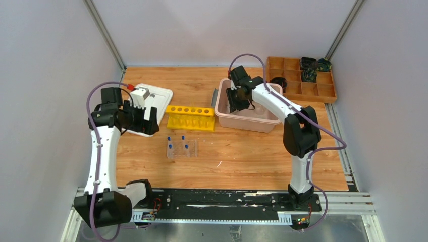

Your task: Organize the chemistry lab equipment

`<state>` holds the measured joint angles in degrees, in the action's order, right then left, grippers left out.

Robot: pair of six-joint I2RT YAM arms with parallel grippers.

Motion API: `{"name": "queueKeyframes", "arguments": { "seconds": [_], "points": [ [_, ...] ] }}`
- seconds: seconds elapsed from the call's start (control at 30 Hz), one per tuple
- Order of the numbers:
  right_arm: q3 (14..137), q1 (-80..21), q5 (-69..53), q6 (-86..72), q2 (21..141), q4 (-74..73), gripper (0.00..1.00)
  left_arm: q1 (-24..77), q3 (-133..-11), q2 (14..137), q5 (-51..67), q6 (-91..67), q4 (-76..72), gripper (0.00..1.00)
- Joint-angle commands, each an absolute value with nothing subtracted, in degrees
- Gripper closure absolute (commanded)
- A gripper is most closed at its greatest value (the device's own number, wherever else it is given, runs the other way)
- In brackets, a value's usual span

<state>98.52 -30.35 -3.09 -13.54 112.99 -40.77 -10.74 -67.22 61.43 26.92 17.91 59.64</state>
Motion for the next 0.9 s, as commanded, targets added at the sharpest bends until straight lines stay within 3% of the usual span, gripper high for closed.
{"name": "queueKeyframes", "arguments": {
  "seconds": [0.0,0.1,0.33,0.47,0.73,0.87],
  "points": [
    [96.2,-31.5,-3.3,-15.8,112.8,-38.2,0.95,-10.7,-62.0,63.0,21.7,22.1,53.9,0.01],
    [94.7,-32.0,-3.5,-16.8,112.3,-36.6,0.80,-10.7,-58.5,65.6,20.2,22.2,48.8,0.07],
    [94.9,-31.7,-3.2,-16.9,108.3,-37.1,0.43,-10.6,-59.3,75.8,18.4,21.7,43.1,0.31],
    [92.4,-30.9,-1.8,-16.2,104.1,-37.8,0.29,-10.2,-60.3,81.2,16.7,23.0,41.0,0.41],
    [84.1,-30.5,-0.1,-16.8,94.1,-37.1,0.25,-8.1,-60.1,89.8,14.8,25.0,37.0,0.46],
    [80.8,-30.5,-0.2,-17.5,87.9,-36.0,0.30,-7.5,-61.3,93.6,14.5,24.8,36.2,0.54]
  ]
}}
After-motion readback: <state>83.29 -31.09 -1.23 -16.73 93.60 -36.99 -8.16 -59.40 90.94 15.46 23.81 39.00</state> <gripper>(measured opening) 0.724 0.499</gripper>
